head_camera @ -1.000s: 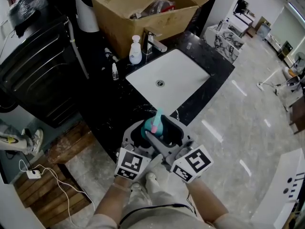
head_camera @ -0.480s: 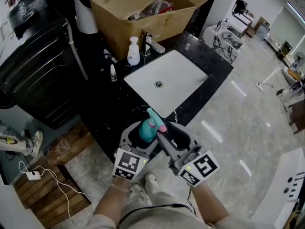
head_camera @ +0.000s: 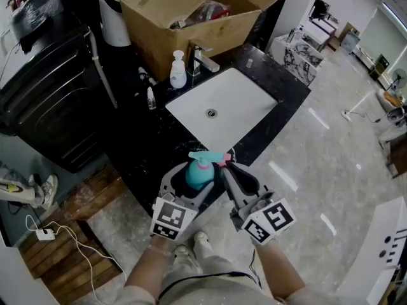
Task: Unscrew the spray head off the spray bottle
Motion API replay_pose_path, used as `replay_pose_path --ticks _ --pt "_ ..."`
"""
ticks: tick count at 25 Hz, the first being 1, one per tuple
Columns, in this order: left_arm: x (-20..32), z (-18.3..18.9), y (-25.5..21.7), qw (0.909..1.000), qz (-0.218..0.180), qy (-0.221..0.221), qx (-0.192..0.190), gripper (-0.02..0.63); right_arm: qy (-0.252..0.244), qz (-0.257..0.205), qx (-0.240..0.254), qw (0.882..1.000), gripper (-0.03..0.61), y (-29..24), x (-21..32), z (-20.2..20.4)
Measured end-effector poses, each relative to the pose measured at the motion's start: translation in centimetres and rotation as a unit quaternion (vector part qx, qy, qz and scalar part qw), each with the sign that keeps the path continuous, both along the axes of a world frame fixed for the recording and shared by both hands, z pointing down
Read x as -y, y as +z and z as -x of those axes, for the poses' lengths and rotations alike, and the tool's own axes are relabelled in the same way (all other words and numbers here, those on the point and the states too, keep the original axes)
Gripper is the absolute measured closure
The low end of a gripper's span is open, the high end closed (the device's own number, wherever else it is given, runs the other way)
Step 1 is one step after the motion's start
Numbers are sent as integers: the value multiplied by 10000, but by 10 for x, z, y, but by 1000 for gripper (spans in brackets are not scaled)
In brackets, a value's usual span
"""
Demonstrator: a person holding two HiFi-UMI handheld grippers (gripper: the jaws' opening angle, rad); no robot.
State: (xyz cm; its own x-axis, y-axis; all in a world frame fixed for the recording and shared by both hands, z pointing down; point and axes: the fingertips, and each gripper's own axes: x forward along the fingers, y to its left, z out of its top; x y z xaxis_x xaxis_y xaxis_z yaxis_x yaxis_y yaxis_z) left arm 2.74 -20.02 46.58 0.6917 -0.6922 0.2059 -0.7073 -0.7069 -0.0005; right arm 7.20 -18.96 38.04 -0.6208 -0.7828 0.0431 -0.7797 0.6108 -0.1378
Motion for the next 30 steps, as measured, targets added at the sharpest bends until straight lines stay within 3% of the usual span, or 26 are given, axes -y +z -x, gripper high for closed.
replay_pose_path --ticks 8,17,24,30 --pt "-1 0 0 10000 16 1 4 296 121 36 -102 9999 548 3 24 -1" --pt "1 0 0 10000 32 -22 -6 296 -327 -136 -190 9992 552 -2 42 24" --pt "-1 0 2 9999 68 -58 -57 296 -190 -212 207 9994 541 -17 29 19" --pt "-2 1 3 9999 85 -96 -74 296 -126 -322 -72 9994 383 -34 5 45"
